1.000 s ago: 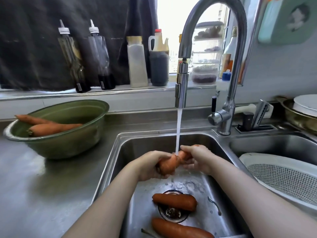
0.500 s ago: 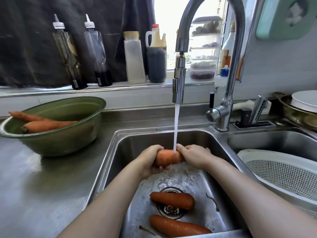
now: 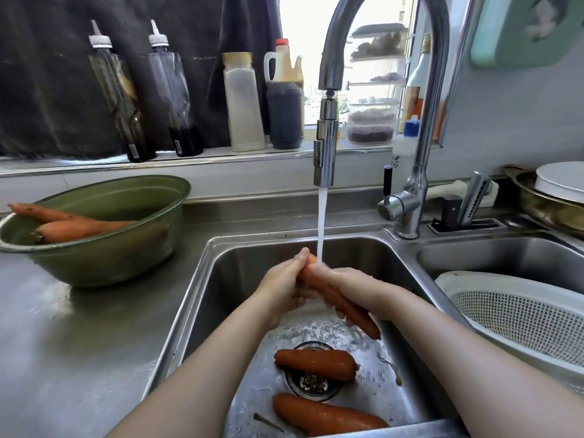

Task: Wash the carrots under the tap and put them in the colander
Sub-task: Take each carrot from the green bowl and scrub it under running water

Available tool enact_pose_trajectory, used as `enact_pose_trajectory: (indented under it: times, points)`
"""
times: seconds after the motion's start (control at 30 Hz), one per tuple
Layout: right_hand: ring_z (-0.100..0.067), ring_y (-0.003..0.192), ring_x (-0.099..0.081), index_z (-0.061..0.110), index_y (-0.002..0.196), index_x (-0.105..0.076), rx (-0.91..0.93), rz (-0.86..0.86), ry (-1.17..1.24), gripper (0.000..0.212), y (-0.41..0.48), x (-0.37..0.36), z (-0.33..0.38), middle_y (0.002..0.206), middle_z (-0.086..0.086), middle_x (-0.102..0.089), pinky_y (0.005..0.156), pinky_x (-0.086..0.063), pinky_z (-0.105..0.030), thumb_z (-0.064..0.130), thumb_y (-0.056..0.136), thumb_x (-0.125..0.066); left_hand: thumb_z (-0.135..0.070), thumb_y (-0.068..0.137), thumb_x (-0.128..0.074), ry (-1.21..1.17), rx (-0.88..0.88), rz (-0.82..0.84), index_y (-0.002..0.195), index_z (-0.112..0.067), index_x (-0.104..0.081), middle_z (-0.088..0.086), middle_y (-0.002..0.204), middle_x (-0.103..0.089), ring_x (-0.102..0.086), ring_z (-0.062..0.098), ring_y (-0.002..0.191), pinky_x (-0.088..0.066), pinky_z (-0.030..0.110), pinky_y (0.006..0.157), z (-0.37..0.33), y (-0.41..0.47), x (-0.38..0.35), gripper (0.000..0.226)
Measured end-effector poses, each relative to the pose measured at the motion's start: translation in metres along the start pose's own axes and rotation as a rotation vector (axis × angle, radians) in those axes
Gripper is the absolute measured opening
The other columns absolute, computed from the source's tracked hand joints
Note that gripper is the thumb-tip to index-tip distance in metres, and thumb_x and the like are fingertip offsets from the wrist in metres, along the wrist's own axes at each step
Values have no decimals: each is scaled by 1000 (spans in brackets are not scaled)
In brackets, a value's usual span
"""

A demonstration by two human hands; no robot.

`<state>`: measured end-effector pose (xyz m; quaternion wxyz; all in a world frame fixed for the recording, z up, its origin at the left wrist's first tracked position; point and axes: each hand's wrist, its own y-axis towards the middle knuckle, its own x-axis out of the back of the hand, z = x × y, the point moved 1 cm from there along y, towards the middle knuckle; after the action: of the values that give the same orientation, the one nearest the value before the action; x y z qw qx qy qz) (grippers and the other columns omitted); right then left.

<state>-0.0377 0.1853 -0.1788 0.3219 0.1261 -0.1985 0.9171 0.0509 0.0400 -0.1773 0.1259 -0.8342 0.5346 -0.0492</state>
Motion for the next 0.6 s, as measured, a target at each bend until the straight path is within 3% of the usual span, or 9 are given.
enact_pose_trajectory:
  times: [0.1, 0.2, 0.3, 0.47, 0.6]
  points:
    - [-15, 57, -58, 13, 121, -67, 69, -4, 41, 65, -4, -4, 4, 86, -8, -61, 50, -48, -29, 70, 92, -57, -54, 104, -49, 119, -111, -14, 109, -25, -80, -3, 88, -77, -68, 8, 67, -45, 19, 58, -4, -5, 1, 42]
    - [-18, 56, -59, 7, 109, -68, 7, 21, 127, 68, -9, -1, 4, 75, -6, -65, 52, -52, -31, 71, 95, -50, -41, 110, -42, 102, -136, 19, 126, -28, -73, -2, 117, -76, -70, 13, 105, -49, 28, 91, -7, -8, 5, 37]
    - [-26, 61, -64, -1, 114, -65, -45, 78, 256, 77, -8, -3, 3, 80, -11, -66, 60, -58, -40, 71, 87, -54, -35, 110, -43, 122, -174, 71, 132, -29, -68, -1, 122, -75, -68, 21, 116, -50, 35, 102, -6, -9, 7, 35]
    - [-29, 76, -68, 5, 131, -61, -17, 93, 382, 73, -3, -12, 5, 94, -15, -69, 69, -60, -48, 66, 94, -49, -44, 101, -59, 53, -214, 8, 128, -32, -71, 2, 114, -77, -70, 20, 107, -54, 26, 84, -10, -12, 10, 32]
    - [-27, 70, -66, 4, 114, -69, 15, 66, 395, 78, -5, -14, 10, 85, -13, -69, 66, -59, -41, 75, 86, -51, -48, 92, -69, 23, -251, 19, 125, -33, -73, -1, 120, -74, -63, 16, 114, -45, 21, 80, -12, -15, 7, 37]
